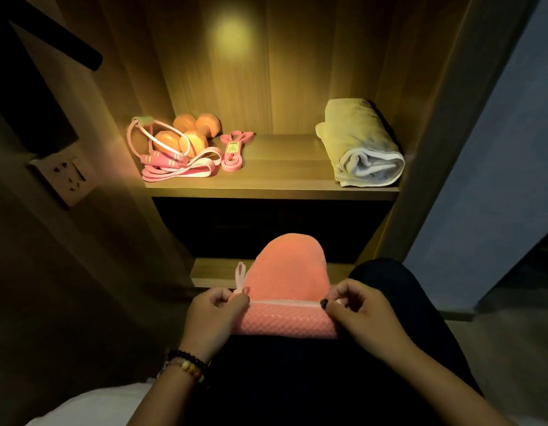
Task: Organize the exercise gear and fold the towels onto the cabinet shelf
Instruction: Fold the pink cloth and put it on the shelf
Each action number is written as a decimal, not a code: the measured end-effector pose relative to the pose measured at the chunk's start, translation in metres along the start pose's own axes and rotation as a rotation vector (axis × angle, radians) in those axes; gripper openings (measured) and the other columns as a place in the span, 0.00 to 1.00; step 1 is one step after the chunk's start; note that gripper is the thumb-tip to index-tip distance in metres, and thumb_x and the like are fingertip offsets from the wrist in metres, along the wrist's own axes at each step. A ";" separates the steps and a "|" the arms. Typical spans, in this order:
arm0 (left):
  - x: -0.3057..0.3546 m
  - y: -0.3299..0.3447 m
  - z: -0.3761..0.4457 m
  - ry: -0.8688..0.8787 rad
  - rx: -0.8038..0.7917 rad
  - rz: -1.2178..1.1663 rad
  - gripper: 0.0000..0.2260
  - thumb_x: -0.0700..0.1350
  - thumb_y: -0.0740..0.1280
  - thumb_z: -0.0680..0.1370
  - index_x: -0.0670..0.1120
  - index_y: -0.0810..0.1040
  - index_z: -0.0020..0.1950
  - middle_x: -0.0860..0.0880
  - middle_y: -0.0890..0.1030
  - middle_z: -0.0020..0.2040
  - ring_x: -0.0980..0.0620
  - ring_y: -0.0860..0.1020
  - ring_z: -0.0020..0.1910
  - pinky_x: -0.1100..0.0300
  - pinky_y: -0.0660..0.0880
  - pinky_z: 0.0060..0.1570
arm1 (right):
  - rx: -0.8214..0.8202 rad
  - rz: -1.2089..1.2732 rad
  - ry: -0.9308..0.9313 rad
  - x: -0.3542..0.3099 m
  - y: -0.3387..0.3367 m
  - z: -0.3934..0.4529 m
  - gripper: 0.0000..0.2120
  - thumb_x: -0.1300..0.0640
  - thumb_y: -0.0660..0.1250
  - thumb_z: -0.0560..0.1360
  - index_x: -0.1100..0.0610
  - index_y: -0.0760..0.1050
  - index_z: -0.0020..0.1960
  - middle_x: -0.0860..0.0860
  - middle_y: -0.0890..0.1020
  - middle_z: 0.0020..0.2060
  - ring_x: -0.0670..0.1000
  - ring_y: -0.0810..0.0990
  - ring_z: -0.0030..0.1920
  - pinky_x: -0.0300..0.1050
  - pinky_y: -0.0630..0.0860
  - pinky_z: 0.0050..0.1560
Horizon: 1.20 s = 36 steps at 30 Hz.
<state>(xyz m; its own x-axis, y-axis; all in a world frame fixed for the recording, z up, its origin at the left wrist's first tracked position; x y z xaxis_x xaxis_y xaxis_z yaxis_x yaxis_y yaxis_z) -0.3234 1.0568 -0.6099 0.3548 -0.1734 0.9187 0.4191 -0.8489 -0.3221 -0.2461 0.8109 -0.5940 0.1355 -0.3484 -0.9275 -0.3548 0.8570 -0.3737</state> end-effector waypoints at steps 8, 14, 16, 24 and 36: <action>0.024 -0.001 -0.012 0.398 0.135 0.292 0.10 0.35 0.73 0.69 0.49 0.78 0.43 0.55 0.77 0.48 0.60 0.75 0.48 0.64 0.73 0.47 | 0.024 -0.475 -0.418 -0.020 0.016 -0.009 0.08 0.61 0.71 0.71 0.50 0.79 0.46 0.43 0.74 0.50 0.41 0.72 0.53 0.37 0.71 0.53; 0.034 0.022 -0.019 0.654 -0.170 0.395 0.12 0.40 0.65 0.71 0.54 0.83 0.45 0.61 0.81 0.46 0.59 0.78 0.51 0.54 0.79 0.54 | -0.160 -0.555 -0.551 -0.027 0.034 -0.021 0.10 0.51 0.64 0.73 0.49 0.80 0.52 0.41 0.77 0.48 0.41 0.74 0.49 0.41 0.73 0.50; 0.032 0.021 -0.019 0.607 -0.250 0.329 0.13 0.46 0.63 0.70 0.55 0.84 0.49 0.61 0.81 0.49 0.57 0.79 0.53 0.53 0.78 0.56 | -0.165 -0.513 -0.508 -0.023 0.032 -0.020 0.12 0.47 0.65 0.74 0.49 0.79 0.54 0.40 0.76 0.50 0.40 0.74 0.50 0.41 0.73 0.51; 0.017 0.023 -0.016 0.623 -0.257 0.449 0.24 0.56 0.68 0.70 0.61 0.75 0.67 0.64 0.68 0.62 0.56 0.65 0.66 0.49 0.65 0.66 | -0.227 -0.598 -0.456 -0.011 0.039 -0.006 0.14 0.43 0.62 0.75 0.45 0.72 0.58 0.39 0.74 0.53 0.40 0.72 0.53 0.41 0.70 0.57; 0.034 0.012 -0.006 0.428 0.024 0.083 0.05 0.49 0.73 0.71 0.54 0.80 0.46 0.63 0.80 0.48 0.64 0.78 0.49 0.74 0.74 0.43 | -0.125 -0.231 -0.208 -0.007 0.015 0.023 0.17 0.37 0.55 0.77 0.44 0.77 0.54 0.37 0.79 0.48 0.40 0.76 0.51 0.37 0.73 0.50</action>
<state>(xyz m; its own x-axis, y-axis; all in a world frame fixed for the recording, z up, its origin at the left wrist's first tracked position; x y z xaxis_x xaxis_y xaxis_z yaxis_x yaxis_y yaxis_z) -0.3109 1.0374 -0.5808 0.0122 -0.4362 0.8998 0.4245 -0.8125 -0.3997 -0.2308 0.8353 -0.5930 0.4066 -0.4318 -0.8051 -0.4021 0.7068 -0.5821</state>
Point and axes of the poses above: each hand's wrist, its own z-axis towards the middle knuckle, its own y-axis out of the palm, x = y × z, the point moved 8 cm from there along z, towards the middle knuckle
